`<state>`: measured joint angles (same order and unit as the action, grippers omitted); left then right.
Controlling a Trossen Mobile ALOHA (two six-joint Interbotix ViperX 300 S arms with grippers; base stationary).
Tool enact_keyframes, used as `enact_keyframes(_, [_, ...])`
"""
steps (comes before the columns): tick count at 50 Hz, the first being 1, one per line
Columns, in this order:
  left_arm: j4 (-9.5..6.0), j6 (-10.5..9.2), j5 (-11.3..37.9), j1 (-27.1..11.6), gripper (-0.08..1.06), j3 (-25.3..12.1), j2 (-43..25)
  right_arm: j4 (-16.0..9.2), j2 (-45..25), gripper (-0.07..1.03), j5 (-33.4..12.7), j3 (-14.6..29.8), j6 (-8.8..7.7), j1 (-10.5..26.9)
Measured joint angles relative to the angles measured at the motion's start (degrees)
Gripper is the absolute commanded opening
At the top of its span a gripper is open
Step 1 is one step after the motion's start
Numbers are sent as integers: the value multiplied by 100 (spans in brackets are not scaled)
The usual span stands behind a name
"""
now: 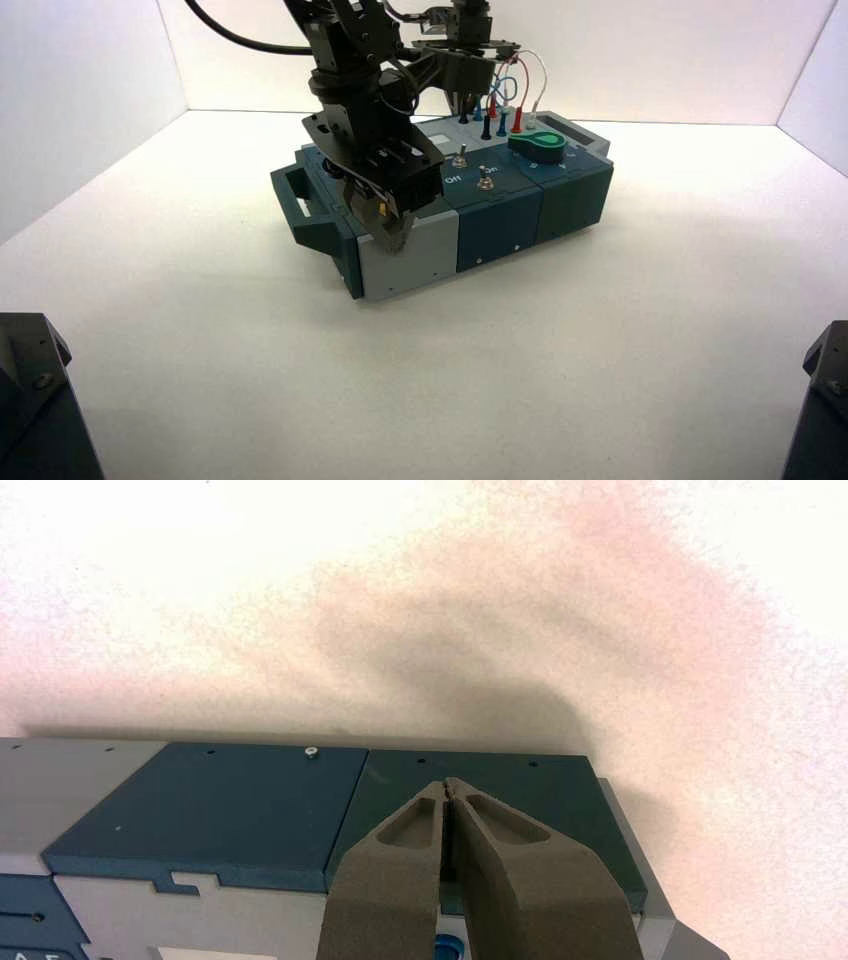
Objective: Rotate the box clockwise.
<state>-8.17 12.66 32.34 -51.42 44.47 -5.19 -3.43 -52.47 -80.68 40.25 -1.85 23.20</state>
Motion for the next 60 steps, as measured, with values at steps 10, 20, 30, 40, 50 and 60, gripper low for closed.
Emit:
enact_keyframes(10, [35,0,-9,62,-3,18,0,0,141,-2,123,-272,0,-9])
enact_keyframes(20, [70,9,-18,176,-3,26,0,18,220,-2,158,-431,0,-18])
enact_keyframes(30, [70,9,-35,352,-3,26,0,53,334,-2,158,-571,0,-35])
enact_keyframes(40, [79,9,-70,598,-3,26,0,123,510,-2,158,-782,0,-44])
enact_keyframes(50, [88,9,-70,809,-3,26,-9,141,721,-2,299,-1204,-9,-158])
enact_keyframes(60, [114,9,-70,888,-3,26,-26,141,923,-2,536,-1626,0,-264])
